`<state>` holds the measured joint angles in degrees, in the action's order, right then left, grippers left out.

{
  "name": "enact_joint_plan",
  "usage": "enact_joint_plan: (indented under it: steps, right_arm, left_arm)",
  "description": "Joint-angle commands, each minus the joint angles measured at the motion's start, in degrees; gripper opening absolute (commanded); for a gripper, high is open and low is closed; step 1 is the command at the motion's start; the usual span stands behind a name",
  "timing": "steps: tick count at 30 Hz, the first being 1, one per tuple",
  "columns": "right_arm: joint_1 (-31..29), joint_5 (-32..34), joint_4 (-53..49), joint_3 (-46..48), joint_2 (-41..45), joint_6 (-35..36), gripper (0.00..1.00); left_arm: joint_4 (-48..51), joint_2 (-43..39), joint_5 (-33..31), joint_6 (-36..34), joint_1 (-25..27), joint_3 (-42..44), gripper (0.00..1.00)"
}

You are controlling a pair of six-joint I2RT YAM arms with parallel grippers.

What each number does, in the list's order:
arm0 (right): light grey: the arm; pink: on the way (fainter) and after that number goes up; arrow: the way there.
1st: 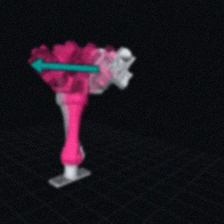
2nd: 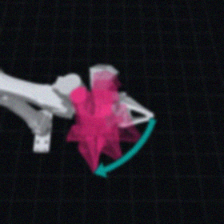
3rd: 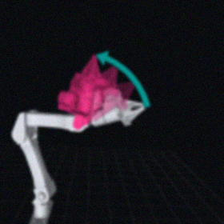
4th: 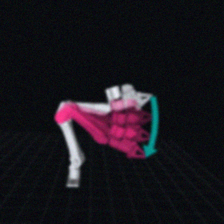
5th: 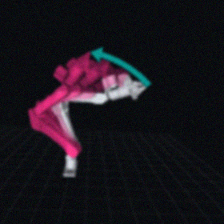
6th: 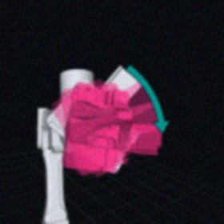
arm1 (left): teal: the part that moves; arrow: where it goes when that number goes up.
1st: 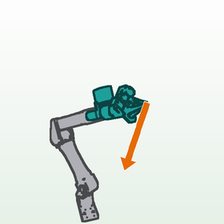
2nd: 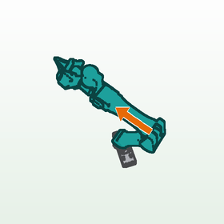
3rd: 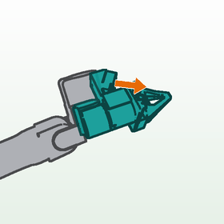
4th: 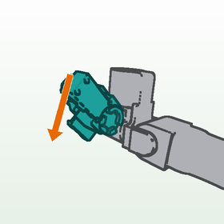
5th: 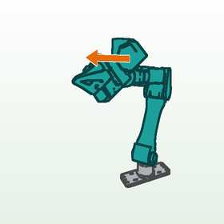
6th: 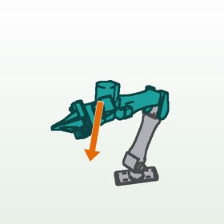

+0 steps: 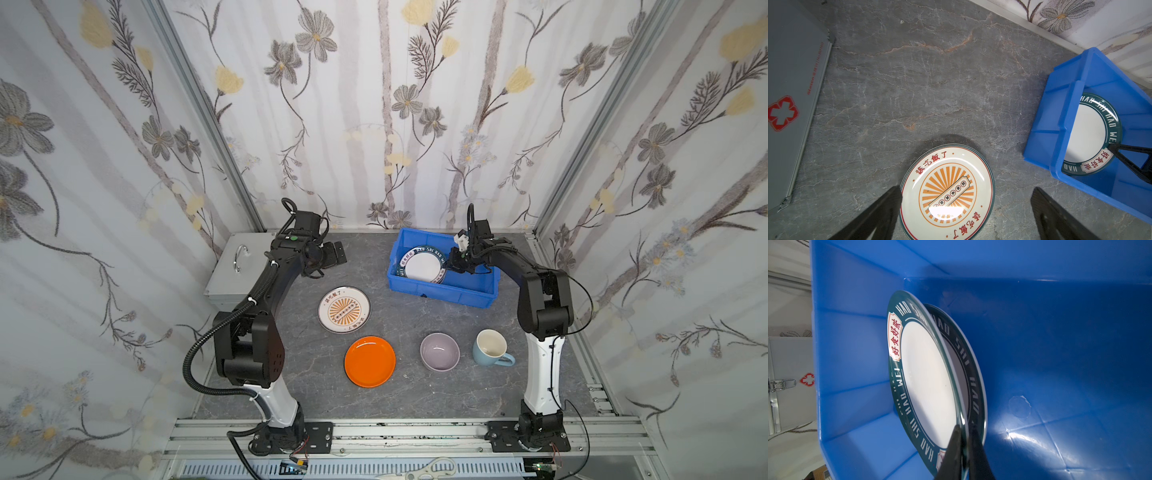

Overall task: Place the mixed dishes into the plastic bin
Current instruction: 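Lower the plate into the bin and open the right gripper, then move the right gripper toward the cream sunburst plate while left reaches its edge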

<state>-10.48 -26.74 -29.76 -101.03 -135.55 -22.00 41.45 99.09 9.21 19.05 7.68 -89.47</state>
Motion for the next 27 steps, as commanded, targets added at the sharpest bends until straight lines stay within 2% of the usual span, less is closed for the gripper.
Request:
enact_joint_plan:
  steps: [1,2,12,20,27]
  right_arm:
    - [-0.17,0.27,1.28,-0.03,-0.42,0.17,0.16]
    - [-0.15,0.56,1.13,-0.04,-0.40,0.14,0.20]
    - [-0.15,3.57,-0.79,-0.16,0.79,1.15,0.37]
    - [-0.15,5.26,-2.64,-0.05,2.20,2.44,0.36]
    - [-2.95,6.90,-3.32,1.27,10.94,3.64,0.39]
  left_arm:
    - [0.85,0.37,0.10,-0.42,-0.04,-0.79,1.00]
    - [0.86,0.39,0.15,-0.42,-0.04,-0.84,1.00]
    - [0.85,0.67,0.72,-0.59,0.05,-1.01,1.00]
    - [0.73,-0.07,0.67,-0.76,0.14,-0.11,1.00]
    - [1.71,-3.25,-2.02,-2.24,-0.21,5.76,0.99]
